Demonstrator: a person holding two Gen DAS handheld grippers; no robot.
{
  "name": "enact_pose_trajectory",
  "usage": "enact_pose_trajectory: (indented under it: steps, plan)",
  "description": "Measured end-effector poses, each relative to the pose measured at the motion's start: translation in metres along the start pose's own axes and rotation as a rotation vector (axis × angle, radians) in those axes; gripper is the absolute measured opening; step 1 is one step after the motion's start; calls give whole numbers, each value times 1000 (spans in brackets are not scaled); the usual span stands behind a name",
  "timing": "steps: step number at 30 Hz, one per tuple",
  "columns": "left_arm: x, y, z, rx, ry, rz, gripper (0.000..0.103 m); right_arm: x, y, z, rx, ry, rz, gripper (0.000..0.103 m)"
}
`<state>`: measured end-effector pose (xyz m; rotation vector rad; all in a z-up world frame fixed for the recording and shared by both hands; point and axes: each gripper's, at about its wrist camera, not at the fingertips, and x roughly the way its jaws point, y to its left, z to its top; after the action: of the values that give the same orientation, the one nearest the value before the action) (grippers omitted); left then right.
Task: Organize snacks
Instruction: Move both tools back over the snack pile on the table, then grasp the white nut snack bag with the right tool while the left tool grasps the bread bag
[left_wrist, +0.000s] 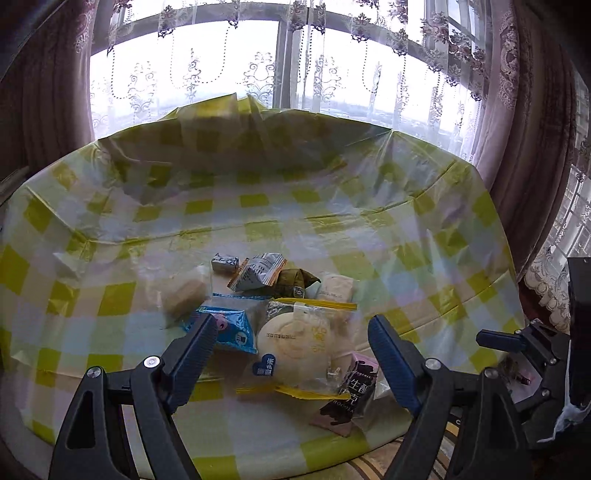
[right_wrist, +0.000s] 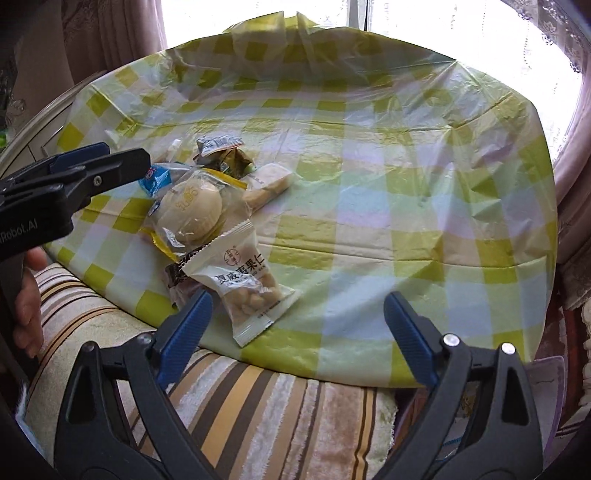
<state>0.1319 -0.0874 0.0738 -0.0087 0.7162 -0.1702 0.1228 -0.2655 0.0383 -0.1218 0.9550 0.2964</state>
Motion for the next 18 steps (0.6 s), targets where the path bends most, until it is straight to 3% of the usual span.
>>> enact_pose_trajectory:
  steps: [6, 13, 18]
  plan:
    - [1, 32, -4, -55, 1, 50, 85, 30, 16, 6, -83, 86, 58, 81]
    - [6, 61, -5, -101, 15, 76, 85, 49, 11, 15, -60, 117, 63, 76]
    - [14, 78, -4, -131, 24, 90, 85, 62, 1, 18, -7, 153, 59, 56]
